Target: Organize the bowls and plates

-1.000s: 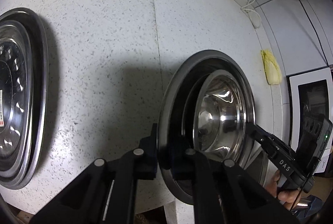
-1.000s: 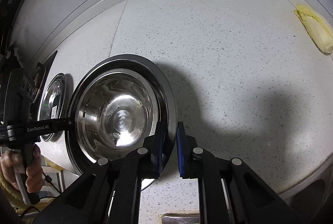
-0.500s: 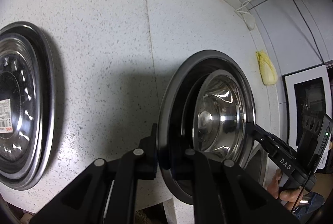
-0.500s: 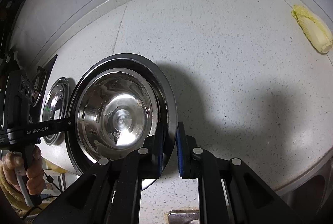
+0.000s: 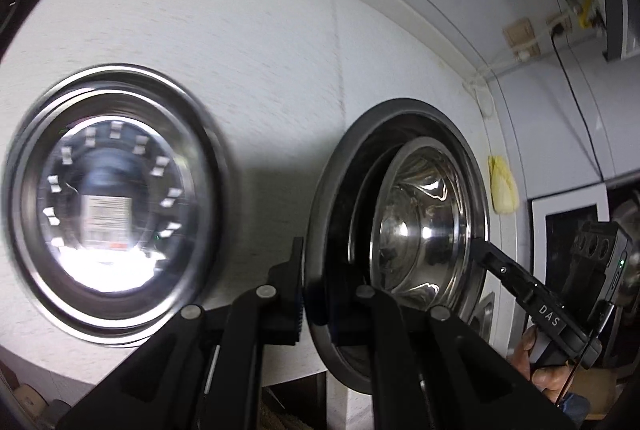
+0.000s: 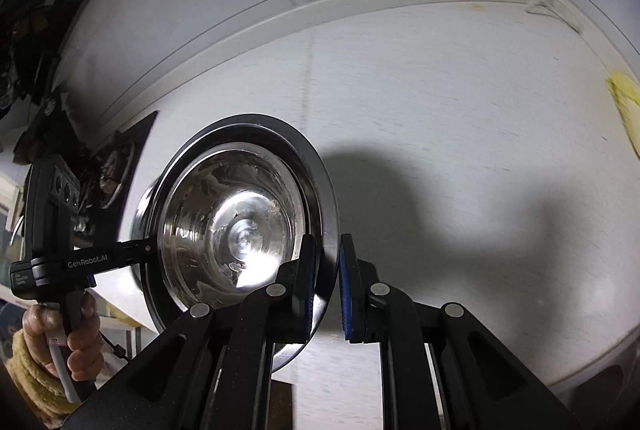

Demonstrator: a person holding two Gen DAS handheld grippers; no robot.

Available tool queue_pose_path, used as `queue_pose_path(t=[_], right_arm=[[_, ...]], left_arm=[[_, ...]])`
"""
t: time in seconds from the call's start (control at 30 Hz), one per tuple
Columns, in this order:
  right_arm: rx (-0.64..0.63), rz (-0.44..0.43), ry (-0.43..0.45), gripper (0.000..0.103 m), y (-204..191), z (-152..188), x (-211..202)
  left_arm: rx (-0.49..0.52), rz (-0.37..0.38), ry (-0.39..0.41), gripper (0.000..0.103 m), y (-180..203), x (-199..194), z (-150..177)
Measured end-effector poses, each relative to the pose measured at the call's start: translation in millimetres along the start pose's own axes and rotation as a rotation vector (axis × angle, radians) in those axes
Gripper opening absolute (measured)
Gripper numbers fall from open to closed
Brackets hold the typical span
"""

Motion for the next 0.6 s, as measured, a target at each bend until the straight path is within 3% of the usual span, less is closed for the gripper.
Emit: queue_pose_path(t=[0.3, 0.6], right_arm=[[-0.013, -0.026, 0.007, 0.010, -79.3, 5.4, 23.2], [0.031, 0.011, -0.001, 0.010, -158.7, 28.1, 53.7]], left_arm=[[-0.036, 0.034, 0.042, 0.009, -76.9, -65.2, -4.5], [-0.008, 0.026, 0.084, 0.010, -156.0, -127.7, -23.6]])
Point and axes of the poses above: each gripper's, at about its wrist camera, not at the fingertips, and x roughly the way its jaws point, y to its right, z to its underside, the point moved 10 cm from there along x, roughly the way its jaws point, and after that the axes turned 9 degrees about -z, right-handed, at the moved point
